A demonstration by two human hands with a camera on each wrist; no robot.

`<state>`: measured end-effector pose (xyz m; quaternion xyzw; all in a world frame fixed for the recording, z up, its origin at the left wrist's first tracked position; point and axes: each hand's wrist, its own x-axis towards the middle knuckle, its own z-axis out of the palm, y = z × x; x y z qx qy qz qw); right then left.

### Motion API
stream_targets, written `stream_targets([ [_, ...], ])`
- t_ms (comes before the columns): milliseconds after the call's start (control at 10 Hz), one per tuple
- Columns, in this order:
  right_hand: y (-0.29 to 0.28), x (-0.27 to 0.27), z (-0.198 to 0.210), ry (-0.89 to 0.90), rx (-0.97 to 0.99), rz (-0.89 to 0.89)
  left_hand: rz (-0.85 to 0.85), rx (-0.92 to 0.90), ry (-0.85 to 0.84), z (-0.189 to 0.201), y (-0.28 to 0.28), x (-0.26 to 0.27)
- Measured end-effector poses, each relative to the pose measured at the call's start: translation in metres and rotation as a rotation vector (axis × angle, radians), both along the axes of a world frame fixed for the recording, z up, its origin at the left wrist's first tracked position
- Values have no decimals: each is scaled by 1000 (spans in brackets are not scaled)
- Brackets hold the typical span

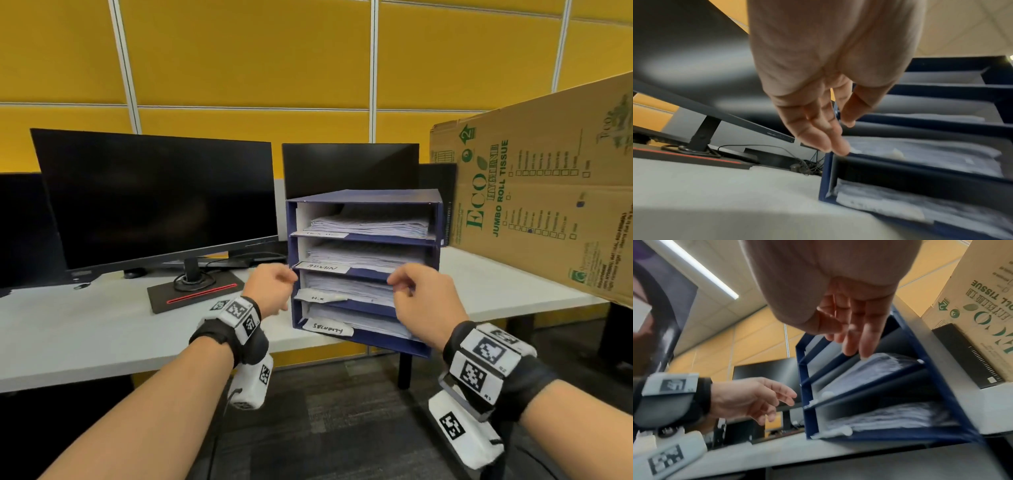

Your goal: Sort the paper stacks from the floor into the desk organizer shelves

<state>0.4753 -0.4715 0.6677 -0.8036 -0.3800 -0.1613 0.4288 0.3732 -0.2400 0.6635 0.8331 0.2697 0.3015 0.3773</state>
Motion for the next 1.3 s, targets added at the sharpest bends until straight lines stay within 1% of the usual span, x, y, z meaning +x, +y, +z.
stream_targets([
  [100, -7, 4, -28, -15, -323, 13, -61, 39, 193, -26, -1, -4],
  [200, -14, 13, -49, -34, -538, -3, -81, 60, 222, -42, -1, 2],
  [300, -19, 20, -58, -52, -585, -41, -111, 114, 278, -50, -2, 11],
  [400, -16, 22, -60, -125, -610, -72, -110, 160, 298, -55, 0, 21],
  [600, -11, 29, -59, -161, -660, -155, -112, 161, 287, -58, 2, 29],
  [800, -3, 28, -49, -150, -735, -180, -116, 179, 319, -57, 3, 23],
  [900, -2, 24, -44, -112, -766, -167, -89, 195, 335, -53, -2, 13],
  [1000, -3, 23, -36, -63, -751, -130, -45, 215, 361, -41, -4, -4],
  [1100, -3, 19, -20, 8, -673, -37, 10, 243, 401, -22, -3, -28],
  [1200, 3, 5, 10, 8, -479, 124, 48, 337, 411, 10, -2, -54],
  [1300, 6, -11, 48, -11, -301, 227, 126, 442, 387, 51, -5, -80],
])
